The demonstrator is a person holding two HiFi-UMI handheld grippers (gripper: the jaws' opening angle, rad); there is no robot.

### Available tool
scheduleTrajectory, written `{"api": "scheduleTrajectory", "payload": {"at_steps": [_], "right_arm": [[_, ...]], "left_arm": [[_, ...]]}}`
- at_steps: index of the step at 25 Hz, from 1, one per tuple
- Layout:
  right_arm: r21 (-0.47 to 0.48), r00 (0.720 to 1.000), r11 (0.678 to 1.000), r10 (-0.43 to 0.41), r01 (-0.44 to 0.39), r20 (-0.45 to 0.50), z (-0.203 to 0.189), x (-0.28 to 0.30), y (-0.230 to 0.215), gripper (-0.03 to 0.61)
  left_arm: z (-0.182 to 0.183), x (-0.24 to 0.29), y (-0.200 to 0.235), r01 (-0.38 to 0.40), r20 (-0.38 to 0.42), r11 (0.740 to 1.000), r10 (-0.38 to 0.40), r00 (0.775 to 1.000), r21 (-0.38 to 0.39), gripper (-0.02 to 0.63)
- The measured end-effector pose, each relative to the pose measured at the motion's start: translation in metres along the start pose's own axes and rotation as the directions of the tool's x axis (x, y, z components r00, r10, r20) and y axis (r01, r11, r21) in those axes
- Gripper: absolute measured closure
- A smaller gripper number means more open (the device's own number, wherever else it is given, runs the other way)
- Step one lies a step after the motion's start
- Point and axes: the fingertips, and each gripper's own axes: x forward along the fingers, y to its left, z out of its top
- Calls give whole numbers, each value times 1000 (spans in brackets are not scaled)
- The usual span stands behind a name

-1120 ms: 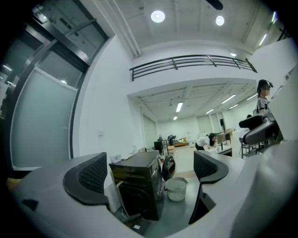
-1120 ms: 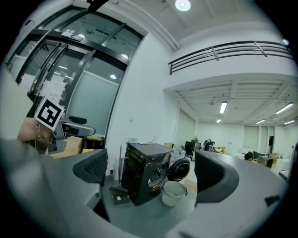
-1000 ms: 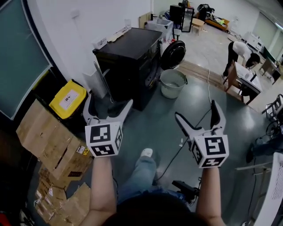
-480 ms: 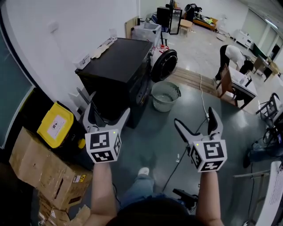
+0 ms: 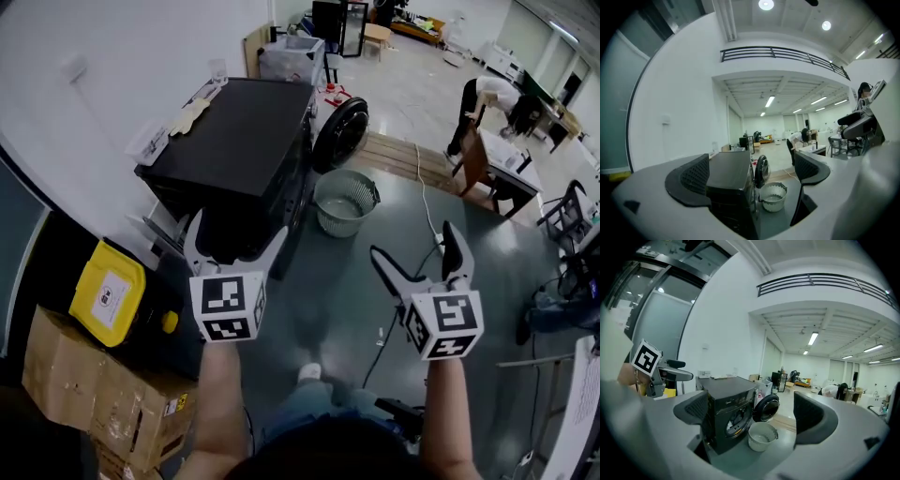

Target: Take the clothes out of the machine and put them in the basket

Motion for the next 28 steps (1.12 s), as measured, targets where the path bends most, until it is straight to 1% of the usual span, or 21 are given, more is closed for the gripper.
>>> {"api": "scheduleTrajectory", "payload": {"at_steps": [3,5,11,15,19,21,24,28], "right_arm": [[-5,1000,1000,-15,15,-3,0,6,-6,14],[0,1000,1000,-22,22,-1,0,10,-10,14],[-13,999,999,-36,35,-10,-8,21,-20,14],[2,999,999,-52,52,-3,-11,33,-44,14],[35,997,997,-71,71,-4,-15,53,-79,14],[42,998,997,-63,62,15,-14,68,-94,14],[19,999,999,-35,35,21,-18,97,-116,14],[-7,1000,1000,-10,10,16,-25,137,-162,14]], "left_arm": [[0,9,-3,11,-11,996,-10,1000,86,46],[3,13,-6,16,-4,994,-15,1000,106,46],[6,31,-15,33,6,993,-34,999,111,46],[13,55,-22,34,20,993,-36,999,113,46],[17,82,-35,38,18,992,-40,999,124,46],[20,101,-41,31,15,991,-33,999,130,46],[21,138,-53,20,0,992,-20,1000,126,46],[25,197,-78,26,-24,990,-23,999,136,46]]}}
